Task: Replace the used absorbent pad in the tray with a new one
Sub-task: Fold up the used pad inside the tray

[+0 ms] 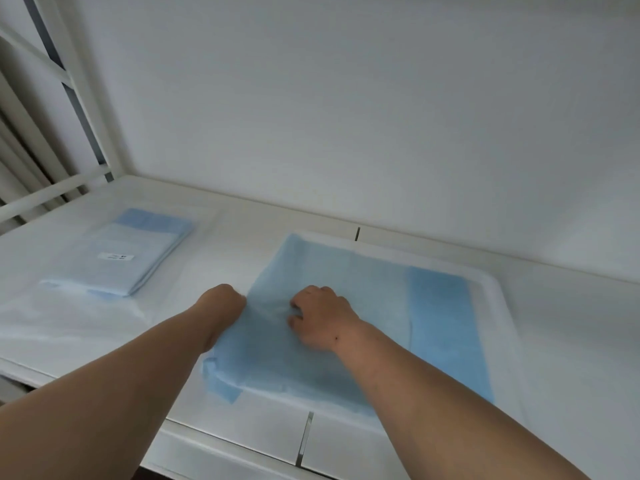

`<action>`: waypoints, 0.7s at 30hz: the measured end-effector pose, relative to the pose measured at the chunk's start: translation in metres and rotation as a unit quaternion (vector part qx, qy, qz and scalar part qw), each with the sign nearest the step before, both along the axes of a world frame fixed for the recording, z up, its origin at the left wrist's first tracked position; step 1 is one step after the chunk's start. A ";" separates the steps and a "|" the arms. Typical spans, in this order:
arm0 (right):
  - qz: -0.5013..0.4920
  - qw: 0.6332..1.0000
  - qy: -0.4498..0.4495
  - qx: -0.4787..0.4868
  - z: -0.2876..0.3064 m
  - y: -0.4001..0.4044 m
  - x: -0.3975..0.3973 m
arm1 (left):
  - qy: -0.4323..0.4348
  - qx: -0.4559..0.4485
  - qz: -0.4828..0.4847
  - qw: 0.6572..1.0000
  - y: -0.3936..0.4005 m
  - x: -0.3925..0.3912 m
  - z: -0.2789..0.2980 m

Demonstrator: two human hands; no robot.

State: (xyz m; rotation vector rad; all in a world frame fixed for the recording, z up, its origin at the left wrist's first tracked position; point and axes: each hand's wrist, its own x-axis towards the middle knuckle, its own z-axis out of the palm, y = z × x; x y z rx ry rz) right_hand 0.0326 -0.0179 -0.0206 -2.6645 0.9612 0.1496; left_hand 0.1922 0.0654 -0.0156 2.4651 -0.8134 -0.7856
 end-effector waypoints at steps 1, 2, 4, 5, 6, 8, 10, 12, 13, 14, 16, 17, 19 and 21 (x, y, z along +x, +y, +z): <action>-0.001 1.000 -0.002 0.003 0.000 0.000 -0.001 | 0.031 -0.024 0.009 0.999 -0.002 0.000 0.003; -0.002 1.000 -0.004 0.006 0.001 0.001 -0.001 | 0.073 -0.054 0.028 0.995 -0.002 0.001 0.004; -0.006 1.000 -0.007 0.007 0.002 0.000 -0.002 | 0.170 -0.111 0.080 0.976 0.002 0.002 0.006; -0.008 1.000 -0.008 0.007 0.003 0.000 -0.002 | 0.218 -0.142 0.114 0.959 0.006 0.003 0.006; -0.009 1.000 -0.008 0.008 0.004 0.000 -0.002 | 0.252 -0.164 0.148 0.942 0.009 0.003 0.005; -0.008 1.000 -0.005 0.013 0.005 0.000 -0.004 | 0.264 -0.177 0.190 0.929 0.011 0.007 0.000; -0.007 1.000 0.001 0.022 0.004 0.001 -0.005 | 0.246 -0.152 0.186 0.939 0.012 0.009 -0.007; -0.009 1.000 0.005 0.021 0.002 0.002 -0.006 | 0.222 -0.115 0.161 0.955 0.011 0.006 -0.007; -0.011 1.000 0.003 0.016 0.001 0.003 -0.006 | 0.216 -0.098 0.150 0.960 0.010 0.004 -0.007; -0.015 1.000 -0.004 0.010 0.001 0.003 -0.006 | 0.205 -0.088 0.141 0.964 0.008 0.003 -0.007; -0.023 0.999 -0.024 0.003 0.002 0.003 -0.005 | 0.197 -0.086 0.125 0.969 0.005 -0.001 -0.001; -0.024 0.999 -0.032 0.002 0.003 0.003 -0.005 | 0.214 -0.093 0.124 0.964 0.003 -0.004 0.002; -0.022 0.999 -0.040 0.004 0.004 0.002 -0.007 | 0.272 -0.091 0.139 0.948 0.002 -0.006 0.007; -0.022 0.999 -0.045 0.004 0.004 0.002 -0.009 | 0.327 -0.070 0.158 0.929 0.005 -0.005 0.011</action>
